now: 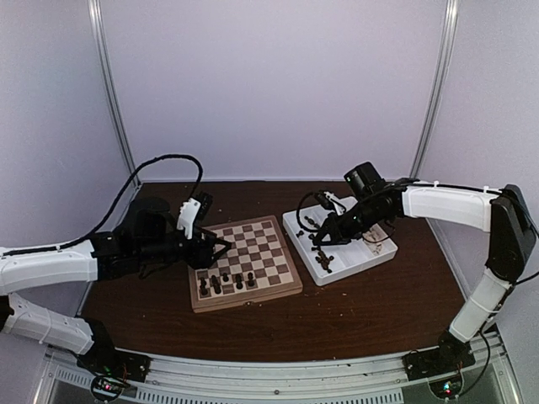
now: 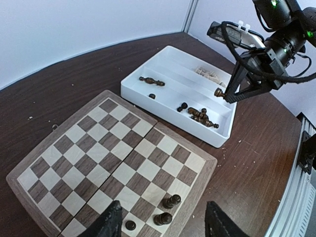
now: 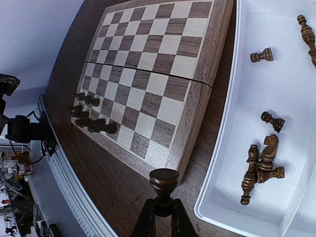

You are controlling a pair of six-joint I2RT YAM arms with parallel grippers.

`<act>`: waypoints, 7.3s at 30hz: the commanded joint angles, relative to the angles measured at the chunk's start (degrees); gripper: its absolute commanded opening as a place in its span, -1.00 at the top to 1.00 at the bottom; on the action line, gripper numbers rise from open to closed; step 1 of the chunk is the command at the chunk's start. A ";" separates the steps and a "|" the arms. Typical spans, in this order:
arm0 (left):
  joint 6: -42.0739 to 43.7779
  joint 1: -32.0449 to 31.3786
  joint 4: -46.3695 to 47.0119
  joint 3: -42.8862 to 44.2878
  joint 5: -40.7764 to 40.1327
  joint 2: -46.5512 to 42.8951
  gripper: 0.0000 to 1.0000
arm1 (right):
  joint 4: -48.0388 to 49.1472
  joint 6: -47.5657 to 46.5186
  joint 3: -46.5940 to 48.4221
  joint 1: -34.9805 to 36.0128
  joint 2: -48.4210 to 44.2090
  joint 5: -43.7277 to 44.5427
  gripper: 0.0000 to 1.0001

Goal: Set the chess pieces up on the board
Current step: Place the chess piece on the chessboard.

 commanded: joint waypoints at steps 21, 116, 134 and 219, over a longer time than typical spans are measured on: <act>32.90 1.87 14.36 12.68 16.09 20.10 -0.02 | 2.07 19.05 6.64 0.40 5.88 -15.32 0.88; 23.01 -1.03 13.59 25.74 19.30 27.94 1.00 | -0.53 10.00 7.63 3.97 -7.44 -2.70 0.02; 9.85 -1.03 6.04 30.96 21.65 29.84 0.94 | 3.81 7.13 10.54 9.39 -10.29 6.44 0.22; 13.73 -1.21 15.66 24.15 23.92 27.29 0.40 | -1.98 8.26 17.69 14.24 -2.07 12.11 1.00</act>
